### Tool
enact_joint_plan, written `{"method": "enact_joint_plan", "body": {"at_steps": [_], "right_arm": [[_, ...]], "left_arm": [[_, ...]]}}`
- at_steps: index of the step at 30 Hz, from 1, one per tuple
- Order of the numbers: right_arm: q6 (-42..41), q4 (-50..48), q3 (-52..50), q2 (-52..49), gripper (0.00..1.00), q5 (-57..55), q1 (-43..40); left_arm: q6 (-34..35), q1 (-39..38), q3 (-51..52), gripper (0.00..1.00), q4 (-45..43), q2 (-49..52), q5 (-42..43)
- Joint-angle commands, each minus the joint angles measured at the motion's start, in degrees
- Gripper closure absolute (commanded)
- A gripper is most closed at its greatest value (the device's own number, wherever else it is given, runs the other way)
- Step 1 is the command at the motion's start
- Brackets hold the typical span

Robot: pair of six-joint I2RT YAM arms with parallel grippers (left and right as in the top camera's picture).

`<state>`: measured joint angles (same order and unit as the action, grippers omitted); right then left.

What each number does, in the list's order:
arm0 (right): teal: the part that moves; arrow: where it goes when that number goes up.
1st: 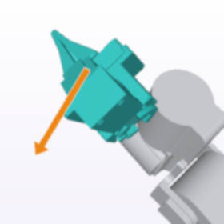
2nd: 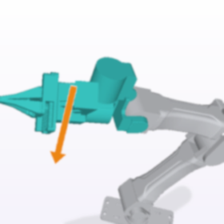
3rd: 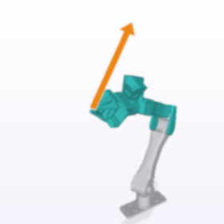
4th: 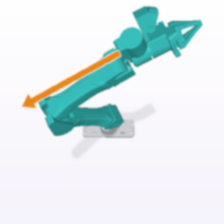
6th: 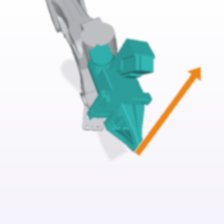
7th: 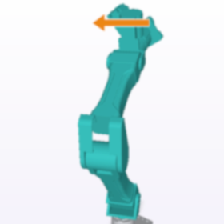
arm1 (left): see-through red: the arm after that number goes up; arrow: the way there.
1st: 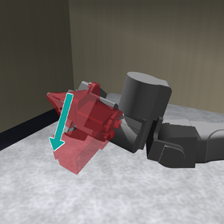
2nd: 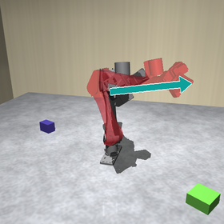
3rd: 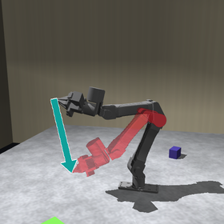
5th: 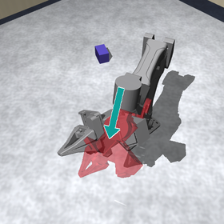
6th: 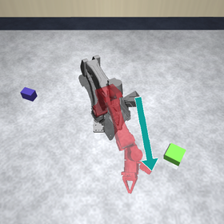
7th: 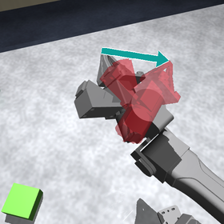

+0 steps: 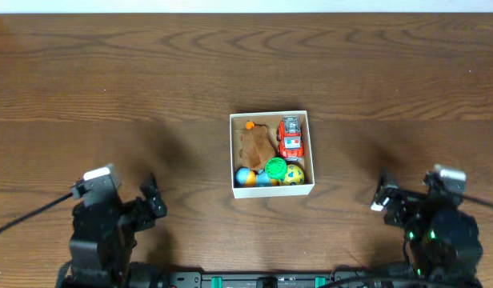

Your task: Pack container

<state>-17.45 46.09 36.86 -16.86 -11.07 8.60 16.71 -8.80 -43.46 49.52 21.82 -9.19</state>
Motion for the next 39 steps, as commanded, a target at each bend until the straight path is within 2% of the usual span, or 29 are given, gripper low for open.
{"method": "enact_joint_plan", "body": {"at_steps": [1, 11, 26, 35, 39], "right_arm": [[-0.96, 0.04, -1.22, 3.15, 0.01, -0.74, 0.57], [-0.96, 2.67, -1.29, 3.19, 0.01, -0.72, 0.57], [-0.66, 16.41, -1.31, 4.02, 0.01, -1.16, 0.57], [4.98, 14.27, -6.25, 16.52, 0.01, 6.73, -1.20], [11.32, 2.40, -11.74, 16.31, 0.01, 9.68, -1.44]], "left_arm": [[1.62, -0.17, 0.33, 0.02, -0.13, -1.75, 0.15], [1.62, -0.17, 0.33, 0.02, 0.98, -1.73, 0.15], [1.62, -0.17, 0.33, 0.02, 0.98, -1.73, 0.15], [1.62, -0.17, 0.33, 0.02, 0.98, -1.73, 0.15], [1.62, -0.17, 0.33, 0.02, 0.98, -1.73, 0.15]]}}
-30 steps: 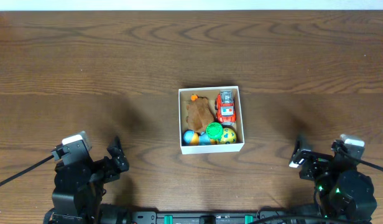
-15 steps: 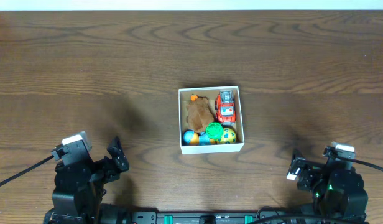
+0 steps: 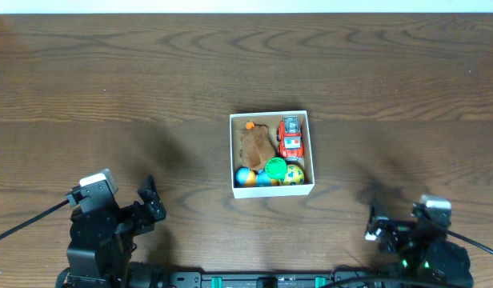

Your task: Pack container

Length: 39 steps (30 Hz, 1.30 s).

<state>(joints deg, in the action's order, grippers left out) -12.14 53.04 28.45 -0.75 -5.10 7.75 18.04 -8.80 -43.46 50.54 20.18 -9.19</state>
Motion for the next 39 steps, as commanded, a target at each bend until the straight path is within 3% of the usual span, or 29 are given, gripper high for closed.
{"method": "enact_joint_plan", "body": {"at_steps": [1, 8, 13, 17, 39], "right_arm": [[6.97, -8.20, -4.90, 0.37, 0.01, 3.69, -0.61], [11.58, -41.97, -20.39, 0.44, 0.01, 3.61, -1.01], [13.49, -55.74, -28.17, 0.46, 0.01, 3.45, -1.99], [15.78, -48.52, -28.13, 0.48, 0.01, 4.57, -2.21], [15.23, -48.89, -28.13, 0.37, 0.01, 5.99, -2.16]], "left_arm": [[0.28, -0.17, 0.33, 0.02, -0.04, -0.09, 0.15], [0.28, -0.17, 0.33, 0.02, -0.04, -0.09, 0.15], [0.28, -0.17, 0.33, 0.02, -0.04, -0.09, 0.15], [0.28, -0.17, 0.33, 0.02, -0.04, -0.09, 0.15], [0.28, -0.17, 0.33, 0.02, -0.04, -0.09, 0.15]]}}
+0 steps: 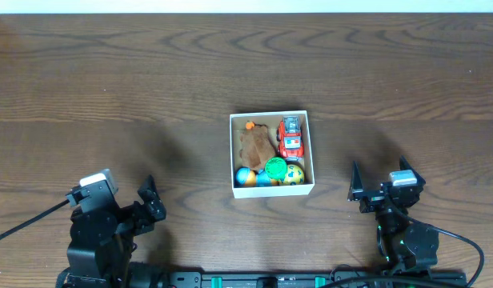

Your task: Pack container

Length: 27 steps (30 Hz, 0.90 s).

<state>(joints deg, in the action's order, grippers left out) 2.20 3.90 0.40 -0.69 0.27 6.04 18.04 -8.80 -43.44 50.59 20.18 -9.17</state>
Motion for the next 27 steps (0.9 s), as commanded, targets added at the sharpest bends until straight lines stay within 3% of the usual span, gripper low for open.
{"method": "enact_joint_plan", "body": {"at_steps": [1, 11, 18, 22, 27], "right_arm": [[0.90, 0.24, -0.09, 0.31, 0.01, 0.61, -0.46], [0.90, 0.24, -0.09, 0.31, 0.01, 0.61, -0.46], [0.90, 0.24, -0.09, 0.31, 0.01, 0.61, -0.46], [0.87, 0.24, -0.09, 0.31, 0.01, 0.61, -0.46], [0.90, 0.24, -0.09, 0.31, 0.01, 0.61, -0.46]], "left_arm": [[0.28, -0.17, 0.31, 0.02, -0.09, -0.09, 0.13], [-1.68, 1.01, 0.37, 0.02, 1.92, -0.39, -0.74], [-2.51, 6.21, 6.56, 0.02, 3.08, -7.37, -0.70], [-4.31, 7.56, 16.57, 0.02, -2.47, -14.36, -0.26], [-9.86, 7.61, 28.06, 0.02, -18.10, -20.02, 2.73]]}}
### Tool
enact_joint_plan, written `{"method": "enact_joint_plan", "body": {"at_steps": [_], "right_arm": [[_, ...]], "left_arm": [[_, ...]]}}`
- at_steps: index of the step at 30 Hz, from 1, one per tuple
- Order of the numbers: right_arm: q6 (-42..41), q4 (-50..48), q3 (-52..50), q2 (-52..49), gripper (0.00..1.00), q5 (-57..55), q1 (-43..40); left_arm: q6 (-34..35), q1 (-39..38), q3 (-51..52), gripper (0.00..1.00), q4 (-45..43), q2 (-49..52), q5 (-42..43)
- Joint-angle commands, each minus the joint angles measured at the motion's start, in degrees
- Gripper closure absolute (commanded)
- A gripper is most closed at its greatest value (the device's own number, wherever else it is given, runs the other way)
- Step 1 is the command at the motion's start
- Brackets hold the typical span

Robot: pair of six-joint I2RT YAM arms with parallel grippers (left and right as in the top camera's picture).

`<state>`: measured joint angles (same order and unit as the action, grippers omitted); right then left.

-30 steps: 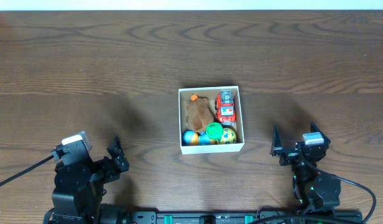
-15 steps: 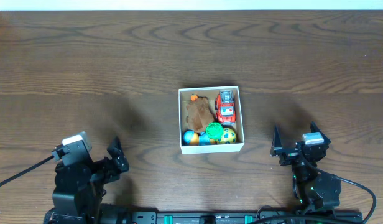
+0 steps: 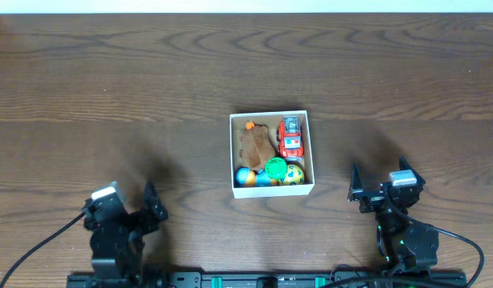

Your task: Pack container

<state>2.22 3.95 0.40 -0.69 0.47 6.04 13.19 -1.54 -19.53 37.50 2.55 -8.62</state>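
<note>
A white box [image 3: 272,190] stands at the table's middle. It holds a brown plush toy [image 3: 256,146], a red toy car [image 3: 290,138], a green ball [image 3: 275,167], a yellow ball [image 3: 294,174] and a blue-orange ball [image 3: 244,177]. My left gripper [image 3: 152,206] is low at the front left, well clear of the box, fingers apart and empty. At the front right, my right gripper [image 3: 358,188] is beside the box's front right corner but apart from it, also open and empty.
The dark wooden table [image 3: 150,80] stretches around the box. Both arm bases and their cables sit along the front edge. A black rail [image 3: 262,280] runs along that edge between them.
My left arm has shifted a little right and down toward the front edge. The right arm and the box's contents have not moved.
The box was full from the oldest moment, with both arms pulled back at the front corners. The right arm then sank lower at the front right, then came inward toward the box's right side. The left arm settled lower in small steps.
</note>
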Motion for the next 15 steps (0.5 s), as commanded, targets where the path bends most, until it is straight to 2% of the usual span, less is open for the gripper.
{"method": "enact_joint_plan", "body": {"at_steps": [1, 6, 9, 15], "right_arm": [[0.87, 0.20, -0.09, 0.31, 0.01, 0.42, -0.46], [0.87, 0.20, -0.09, 0.31, 0.01, 0.42, -0.46], [0.87, 0.20, -0.09, 0.31, 0.01, 0.42, -0.46], [0.87, 0.20, -0.09, 0.31, 0.01, 0.42, -0.46]], "left_arm": [[-5.79, 0.35, 5.90, 0.02, -8.57, -2.49, 2.54], [-9.16, 0.35, 14.32, 0.02, -27.56, -2.45, 3.28], [-11.78, 0.37, 18.97, 0.02, -35.56, -2.45, 3.26], [-12.74, 0.50, 19.30, 0.02, -33.86, -2.43, 3.28]]}}
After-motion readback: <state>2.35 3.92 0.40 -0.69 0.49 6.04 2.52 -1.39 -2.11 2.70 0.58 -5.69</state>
